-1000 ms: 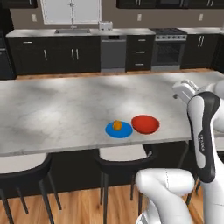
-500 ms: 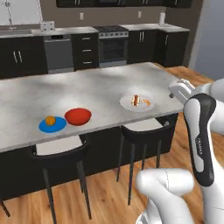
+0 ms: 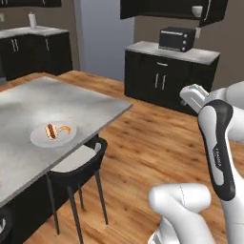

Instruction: Take the smaller bowl and place it next to the appetizer plate on the dining counter , and place the larger bowl next to the plate with cooked food.

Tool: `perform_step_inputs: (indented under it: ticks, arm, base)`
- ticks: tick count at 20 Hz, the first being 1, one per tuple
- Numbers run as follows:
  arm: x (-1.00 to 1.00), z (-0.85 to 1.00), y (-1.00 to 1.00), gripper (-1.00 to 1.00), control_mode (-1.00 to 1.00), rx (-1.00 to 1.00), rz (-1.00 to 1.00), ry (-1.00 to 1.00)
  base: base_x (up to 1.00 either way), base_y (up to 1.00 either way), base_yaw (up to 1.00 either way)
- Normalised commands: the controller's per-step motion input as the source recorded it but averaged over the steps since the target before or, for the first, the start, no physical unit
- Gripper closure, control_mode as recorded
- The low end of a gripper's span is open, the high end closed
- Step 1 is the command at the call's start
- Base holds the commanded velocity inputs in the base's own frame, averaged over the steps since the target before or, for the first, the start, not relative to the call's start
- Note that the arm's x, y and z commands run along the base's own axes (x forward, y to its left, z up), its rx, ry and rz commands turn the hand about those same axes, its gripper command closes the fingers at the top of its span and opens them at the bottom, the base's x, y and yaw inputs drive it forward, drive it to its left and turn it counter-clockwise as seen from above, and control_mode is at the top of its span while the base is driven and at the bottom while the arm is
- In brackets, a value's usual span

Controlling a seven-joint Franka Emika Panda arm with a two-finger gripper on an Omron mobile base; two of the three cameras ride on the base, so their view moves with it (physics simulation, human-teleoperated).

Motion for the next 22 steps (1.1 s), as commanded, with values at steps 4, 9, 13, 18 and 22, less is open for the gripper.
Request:
perform_step_inputs:
  ticks: [4,9,13,18,22]
  arm:
    - [0.00,0.00,0.00,-1.00,1.00,0.00,0.00,0.00]
    - [0.00,0.00,0.00,-1.00,1.00,0.00,0.00,0.00]
    - [0.00,0.00,0.00,-1.00,1.00,0.00,0.00,0.00]
    - [0.00,0.00,0.00,-1.00,1.00,0.00,0.00,0.00]
    - [0.00,0.00,0.00,-1.00,1.00,0.00,0.00,0.00]
  base:
    - [0.50,0.19,-0.81]
    - [1.00,-0.38,-0.26]
    - [1.00,-0.54,-0.12]
    - [1.00,-0.79,-0.01]
    - [1.00,-0.64,0.00]
